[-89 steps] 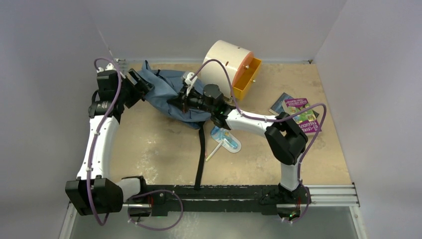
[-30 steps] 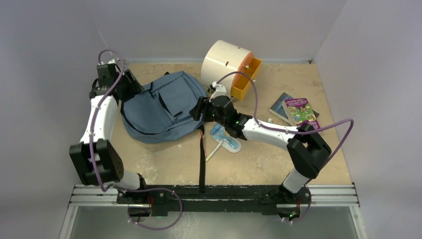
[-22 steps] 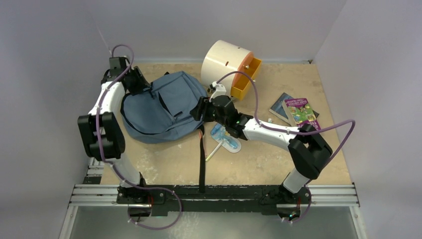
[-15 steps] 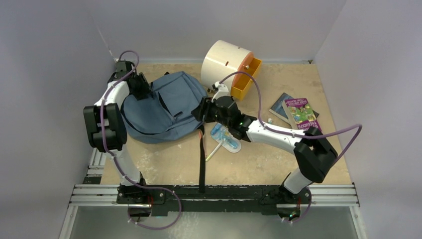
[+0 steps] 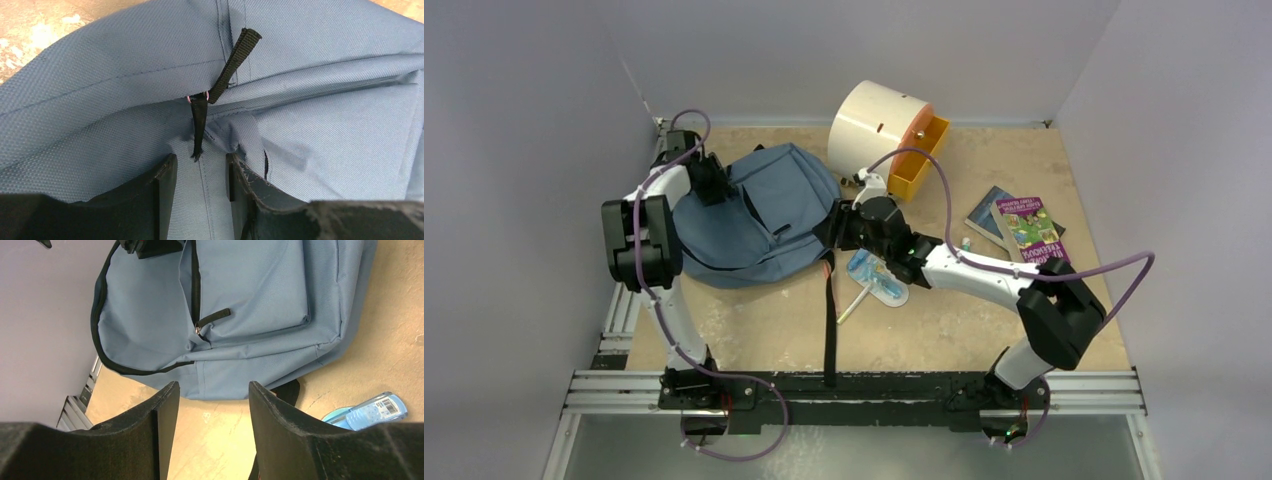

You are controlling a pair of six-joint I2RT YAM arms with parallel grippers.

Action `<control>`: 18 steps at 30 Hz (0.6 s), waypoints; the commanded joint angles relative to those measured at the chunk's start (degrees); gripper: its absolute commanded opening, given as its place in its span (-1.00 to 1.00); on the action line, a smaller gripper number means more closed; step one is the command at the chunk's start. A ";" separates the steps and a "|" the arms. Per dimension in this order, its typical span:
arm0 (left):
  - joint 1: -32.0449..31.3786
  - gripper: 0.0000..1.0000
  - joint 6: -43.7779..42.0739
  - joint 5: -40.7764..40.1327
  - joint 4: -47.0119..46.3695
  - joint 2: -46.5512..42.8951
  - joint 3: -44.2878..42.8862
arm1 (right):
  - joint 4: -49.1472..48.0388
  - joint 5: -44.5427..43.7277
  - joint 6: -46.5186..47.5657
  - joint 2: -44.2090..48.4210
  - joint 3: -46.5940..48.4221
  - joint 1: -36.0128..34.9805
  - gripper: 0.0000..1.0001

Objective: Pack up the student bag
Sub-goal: Adjust the student bag at the center of the board, then unzip the student bag at the center of the board.

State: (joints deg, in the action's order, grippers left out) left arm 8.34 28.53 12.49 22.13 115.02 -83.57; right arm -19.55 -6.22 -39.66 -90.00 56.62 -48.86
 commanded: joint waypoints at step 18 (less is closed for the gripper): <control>0.36 -1.00 -1.44 -2.08 -3.29 3.21 -3.59 | -1.45 0.09 -0.23 2.92 -0.64 -0.25 0.09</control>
State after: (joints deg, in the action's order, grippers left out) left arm 8.27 29.10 12.75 20.49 118.24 -85.54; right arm -19.55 -6.24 -39.70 -89.49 55.77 -48.86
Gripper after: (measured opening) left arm 0.027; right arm 0.547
